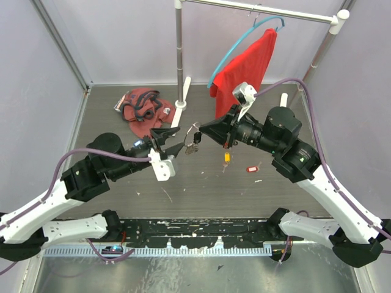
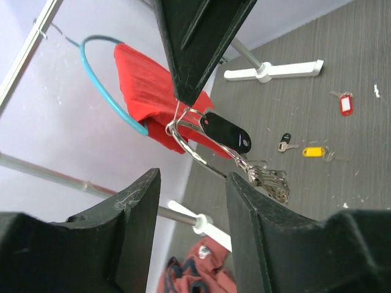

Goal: Put the keys on the keyring

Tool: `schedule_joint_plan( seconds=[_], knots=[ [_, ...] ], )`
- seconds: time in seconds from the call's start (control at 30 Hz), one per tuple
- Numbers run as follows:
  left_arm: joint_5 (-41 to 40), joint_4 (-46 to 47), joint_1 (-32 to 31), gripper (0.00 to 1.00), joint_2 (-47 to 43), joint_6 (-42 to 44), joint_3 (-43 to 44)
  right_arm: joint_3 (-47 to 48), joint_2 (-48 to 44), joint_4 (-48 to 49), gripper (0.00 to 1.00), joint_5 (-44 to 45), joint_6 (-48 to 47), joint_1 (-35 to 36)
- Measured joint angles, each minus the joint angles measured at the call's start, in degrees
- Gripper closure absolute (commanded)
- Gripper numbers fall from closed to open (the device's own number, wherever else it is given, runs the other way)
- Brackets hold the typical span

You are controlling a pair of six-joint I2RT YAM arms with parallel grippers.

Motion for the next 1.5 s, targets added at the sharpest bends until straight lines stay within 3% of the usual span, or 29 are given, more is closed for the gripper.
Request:
schedule_joint_plan(
  seconds=[0.27,0.5,0.7,1.07,1.13,1.17,1.3,1.5],
  knots=[
    [-7.43,11.08,0.0,0.38,-4.55,-15.39,-10.73,-2.43,-0.35,-0.37,0.99,3.61,0.09,0.0],
    [-7.56,24.83,-0.02,0.33,-4.85,-32.89,-19.93,-5.16,-0.5,-1.46,0.99,4.39,1.38,0.0],
    [-10.23,33.0,0.0,0.57,-2.14,-41.05,-21.97,-5.22,-0.66,-1.4,0.99,4.39,2.23,0.0],
    [-13.7,35.08,-0.02,0.99,0.74,-43.39,-22.03,-5.22,-1.88,-1.42,0.99,4.37,2.67,0.0],
    [-13.7,34.95,-0.02,1.0,0.76,-43.15,-22.03,-5.42,-2.12,-1.4,0.99,4.42,2.67,0.0],
    [-13.68,34.67,-0.02,1.0,0.76,-43.06,-22.01,-5.53,-2.21,-1.4,0.97,4.42,2.64,0.0],
    [-13.05,31.45,-0.02,1.0,0.74,-41.11,-21.35,-6.19,-2.23,-1.79,0.71,4.33,2.27,0.0],
    [-13.07,19.17,0.0,1.0,0.74,-37.83,-17.16,-6.23,-3.08,-2.16,0.46,5.35,-0.57,0.0]
  ],
)
